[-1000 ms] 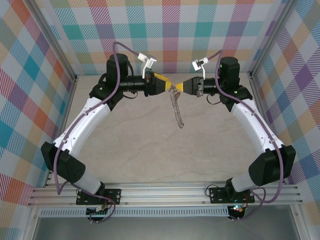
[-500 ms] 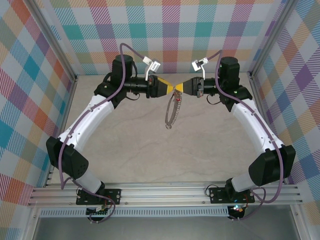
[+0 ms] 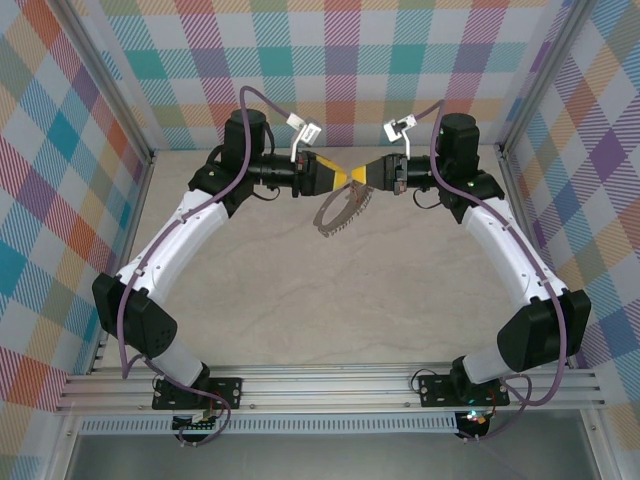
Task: Put the keys on the keyring
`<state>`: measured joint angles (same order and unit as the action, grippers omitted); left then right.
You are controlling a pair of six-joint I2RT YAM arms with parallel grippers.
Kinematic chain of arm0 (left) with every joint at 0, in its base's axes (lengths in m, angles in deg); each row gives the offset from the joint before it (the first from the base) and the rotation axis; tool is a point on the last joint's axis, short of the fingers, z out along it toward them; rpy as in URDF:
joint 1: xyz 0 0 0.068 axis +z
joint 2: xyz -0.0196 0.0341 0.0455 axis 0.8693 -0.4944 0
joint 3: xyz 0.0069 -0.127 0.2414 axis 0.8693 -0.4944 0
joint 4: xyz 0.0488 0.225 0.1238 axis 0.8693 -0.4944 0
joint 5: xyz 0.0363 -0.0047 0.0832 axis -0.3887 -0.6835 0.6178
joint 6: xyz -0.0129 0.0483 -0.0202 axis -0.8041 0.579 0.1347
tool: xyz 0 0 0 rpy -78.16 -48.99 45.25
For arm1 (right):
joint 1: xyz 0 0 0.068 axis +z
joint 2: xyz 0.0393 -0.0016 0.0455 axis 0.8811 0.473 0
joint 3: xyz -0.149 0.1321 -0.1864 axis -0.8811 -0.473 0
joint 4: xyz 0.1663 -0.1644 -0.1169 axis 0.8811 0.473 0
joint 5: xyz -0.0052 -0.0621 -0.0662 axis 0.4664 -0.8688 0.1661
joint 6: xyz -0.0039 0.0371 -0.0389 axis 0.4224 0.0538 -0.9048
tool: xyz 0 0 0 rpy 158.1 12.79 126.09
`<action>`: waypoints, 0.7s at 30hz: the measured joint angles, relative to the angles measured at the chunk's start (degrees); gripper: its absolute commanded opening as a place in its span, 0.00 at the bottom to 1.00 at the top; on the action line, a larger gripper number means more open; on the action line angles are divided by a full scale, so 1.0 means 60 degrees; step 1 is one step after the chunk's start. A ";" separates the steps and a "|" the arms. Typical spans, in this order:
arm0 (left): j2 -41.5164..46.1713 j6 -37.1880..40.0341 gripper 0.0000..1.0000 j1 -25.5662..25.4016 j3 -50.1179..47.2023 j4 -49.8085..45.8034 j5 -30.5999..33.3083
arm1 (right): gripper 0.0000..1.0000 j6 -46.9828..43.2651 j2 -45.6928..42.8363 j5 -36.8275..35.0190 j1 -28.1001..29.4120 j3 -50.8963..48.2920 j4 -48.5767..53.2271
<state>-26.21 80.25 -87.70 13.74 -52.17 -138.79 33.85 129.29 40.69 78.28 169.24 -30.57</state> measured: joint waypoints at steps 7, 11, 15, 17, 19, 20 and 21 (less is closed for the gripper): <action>0.0000 -0.0029 0.15 -0.0164 -0.0076 0.0171 -0.0066 | 0.00 0.0109 0.0015 0.0000 0.0000 -0.0153 -0.0339; 0.0029 -0.0102 0.11 -0.0182 -0.0452 0.0455 0.0208 | 0.00 0.0106 0.0007 -0.0240 0.0000 -0.0510 -0.0433; 0.0506 -0.0590 0.14 -0.0182 -0.1865 0.1330 0.1115 | 0.03 0.0178 -0.0007 -0.1166 0.0000 -0.1599 -0.0484; 0.0852 -0.0947 0.19 -0.0182 -0.2645 0.1778 0.1621 | 0.20 0.0317 -0.0007 -0.1825 -0.0011 -0.2317 -0.0506; 0.1177 -0.1297 0.23 -0.0182 -0.3282 0.2211 0.2076 | 0.31 0.0510 0.0004 -0.2579 -0.0047 -0.3107 -0.0506; 0.1311 -0.1432 0.26 -0.0182 -0.3519 0.2397 0.2259 | 0.39 0.0630 0.0015 -0.2911 -0.0084 -0.3410 -0.0510; 0.1435 -0.1559 0.29 -0.0182 -0.3723 0.2590 0.2430 | 0.45 0.0758 0.0040 -0.3289 -0.0142 -0.3716 -0.0510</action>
<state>-17.60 70.89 -88.80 -8.60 -36.63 -124.21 38.40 129.53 20.95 77.43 146.95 -33.63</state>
